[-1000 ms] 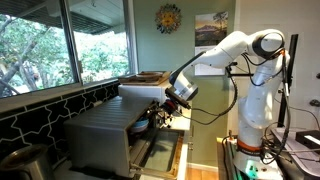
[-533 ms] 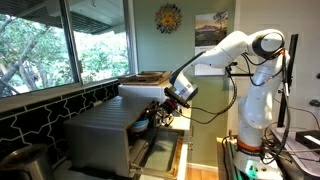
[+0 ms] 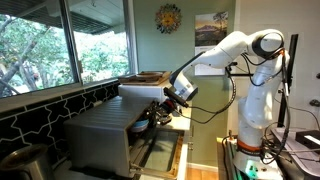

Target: Remove the blue bowl from the pink bowl which is on top of the oven wire rack and put it in the oven under the oven wire rack and lastly close the oven door

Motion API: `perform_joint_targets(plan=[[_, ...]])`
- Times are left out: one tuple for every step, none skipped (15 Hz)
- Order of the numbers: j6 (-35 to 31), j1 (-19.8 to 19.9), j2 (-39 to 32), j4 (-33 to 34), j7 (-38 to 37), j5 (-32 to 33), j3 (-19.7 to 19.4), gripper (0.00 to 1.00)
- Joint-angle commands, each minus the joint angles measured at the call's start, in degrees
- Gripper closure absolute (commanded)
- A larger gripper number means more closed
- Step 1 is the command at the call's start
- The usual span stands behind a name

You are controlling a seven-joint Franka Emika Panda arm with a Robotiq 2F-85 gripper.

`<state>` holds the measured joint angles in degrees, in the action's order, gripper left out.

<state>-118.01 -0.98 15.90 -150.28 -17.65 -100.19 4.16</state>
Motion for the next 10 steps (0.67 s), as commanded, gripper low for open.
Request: perform_joint_targets(plan=[[-1.62, -0.18, -0.22, -0.07, -0.88, -1.86, 0.37, 0.37], [-1.63, -0.18, -0.25, -0.06, -0.89, -2.0, 0.37, 0.38], [-1.62, -0.18, -0.28, -0.06, -0.89, -2.15, 0.35, 0.49], [-1.61, -0.18, -0.31, -0.06, -0.91, -2.26, 0.35, 0.59], [-1.63, -0.18, -0.36, -0.05, -0.93, -2.33, 0.35, 0.64], [-1.68, -0.18, -0.39, -0.03, -0.97, -2.4, 0.36, 0.71], [-1.68, -0.18, -0.41, -0.04, -0.97, -2.44, 0.36, 0.81], [-1.67, -0.18, -0.44, -0.04, -0.98, -2.49, 0.35, 0.88], [-1.69, -0.17, -0.46, -0.03, -0.98, -2.54, 0.34, 0.97], [-1.7, -0.16, -0.5, -0.03, -0.94, -2.63, 0.33, 1.0]])
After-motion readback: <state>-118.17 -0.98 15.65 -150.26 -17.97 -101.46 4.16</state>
